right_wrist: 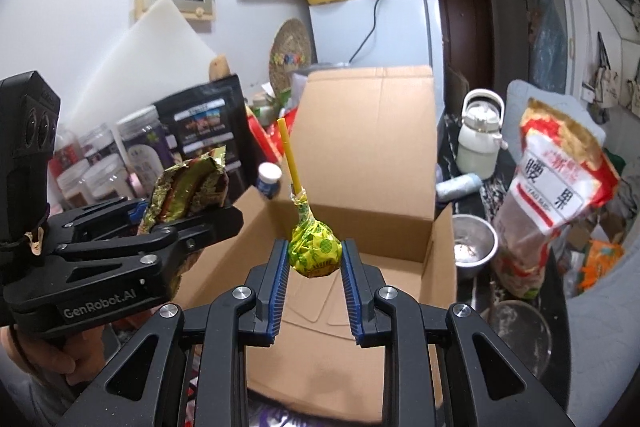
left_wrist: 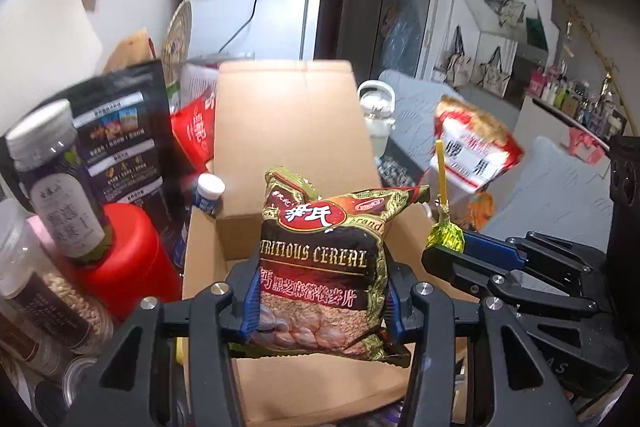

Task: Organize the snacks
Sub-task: 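Carry the cereal bag and lollipop over the open cardboard box with both tools, then open both tools to drop the cereal bag and lollipop into the box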

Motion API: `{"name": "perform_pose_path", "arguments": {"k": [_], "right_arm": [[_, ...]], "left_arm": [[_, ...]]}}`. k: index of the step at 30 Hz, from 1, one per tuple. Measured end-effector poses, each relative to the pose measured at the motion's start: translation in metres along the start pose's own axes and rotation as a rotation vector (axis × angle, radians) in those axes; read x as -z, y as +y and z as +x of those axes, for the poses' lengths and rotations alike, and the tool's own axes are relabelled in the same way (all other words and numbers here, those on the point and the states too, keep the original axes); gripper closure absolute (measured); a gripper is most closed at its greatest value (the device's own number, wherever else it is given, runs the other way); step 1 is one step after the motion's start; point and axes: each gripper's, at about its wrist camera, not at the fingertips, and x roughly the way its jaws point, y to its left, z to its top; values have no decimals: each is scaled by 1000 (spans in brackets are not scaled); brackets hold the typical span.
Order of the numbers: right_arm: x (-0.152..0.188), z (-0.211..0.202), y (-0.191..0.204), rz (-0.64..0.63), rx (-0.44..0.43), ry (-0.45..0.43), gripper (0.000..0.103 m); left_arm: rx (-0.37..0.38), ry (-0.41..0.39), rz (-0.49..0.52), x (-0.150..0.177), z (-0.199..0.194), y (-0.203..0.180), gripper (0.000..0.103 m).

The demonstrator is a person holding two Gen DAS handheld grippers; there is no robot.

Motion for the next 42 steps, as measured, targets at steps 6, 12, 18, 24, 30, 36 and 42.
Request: {"name": "perform_pose_path", "arguments": {"k": [6,12,18,24,30,36,42], "right_arm": [[6,27,-6,2,18,73,77],[14,51,-14,21,37,145,77],[22,65,-17,23,38,192,77],[26,73,-15,17,49,228,76],[28,79,-17,19,83,258,54],[31,81,-20,19,104,272,53],[29,75,-22,24,117,260,53]], "left_arm": [[-33,92,-13,8,35,6,56],[-61,168,-25,19,62,11,56],[-78,229,-34,25,80,12,56],[-125,304,-24,31,96,12,56],[-163,350,-16,34,104,14,55],[-189,333,-11,32,97,15,55],[-195,301,-6,29,81,14,55]]}}
